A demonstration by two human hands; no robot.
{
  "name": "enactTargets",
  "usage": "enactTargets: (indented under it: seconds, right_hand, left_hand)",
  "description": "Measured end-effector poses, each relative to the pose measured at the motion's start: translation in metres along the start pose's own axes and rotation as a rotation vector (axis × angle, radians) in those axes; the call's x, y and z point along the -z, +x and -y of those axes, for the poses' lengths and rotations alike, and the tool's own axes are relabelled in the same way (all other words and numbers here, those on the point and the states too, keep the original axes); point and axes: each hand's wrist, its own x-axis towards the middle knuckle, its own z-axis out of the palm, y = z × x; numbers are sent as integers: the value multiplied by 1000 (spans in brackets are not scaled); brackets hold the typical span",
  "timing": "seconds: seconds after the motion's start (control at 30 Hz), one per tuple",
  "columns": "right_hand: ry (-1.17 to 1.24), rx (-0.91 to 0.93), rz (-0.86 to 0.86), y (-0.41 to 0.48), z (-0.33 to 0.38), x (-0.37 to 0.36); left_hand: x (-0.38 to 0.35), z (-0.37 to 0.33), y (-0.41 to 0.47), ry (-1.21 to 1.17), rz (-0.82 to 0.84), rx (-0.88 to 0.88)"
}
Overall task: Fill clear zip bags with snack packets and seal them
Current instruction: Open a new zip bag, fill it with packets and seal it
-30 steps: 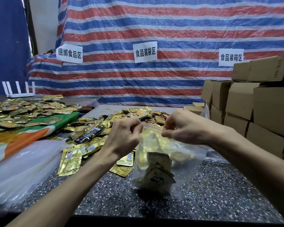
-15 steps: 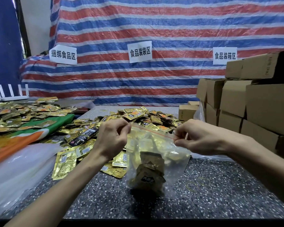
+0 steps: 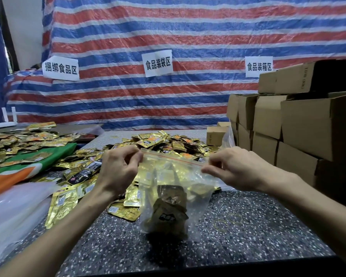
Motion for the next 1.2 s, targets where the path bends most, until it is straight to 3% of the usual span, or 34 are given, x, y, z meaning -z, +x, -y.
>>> enactTargets:
  seconds: [0.17,0.33,0.47,0.6,0.73,1.0,1.2]
  right_hand:
    - [147,39,-178,-3,-7,-10]
    - [452,50,-240,-5,-14,-26]
    - [830,-151,-28,-5,-11,-52]
    - [730,-183,176,2,-5,-77]
    - [911,-165,359,4,-8,-90]
    - [899,-291,170,7,-56,-46]
    - [1034,-565,-266,57,-103,-29]
  left_hand:
    - [-2,-2,1,-4,3,32]
    - [-10,-6,0,-86,9,83]
    - [-29,-22,-3,-217,61,94]
    - [-58,-45,-4,-301,71,61]
    - [-79,-56,-4,-318,70,16]
    - [-115,-52,9,-449,8,50]
    - [-143,-43,23,-446,-20,89]
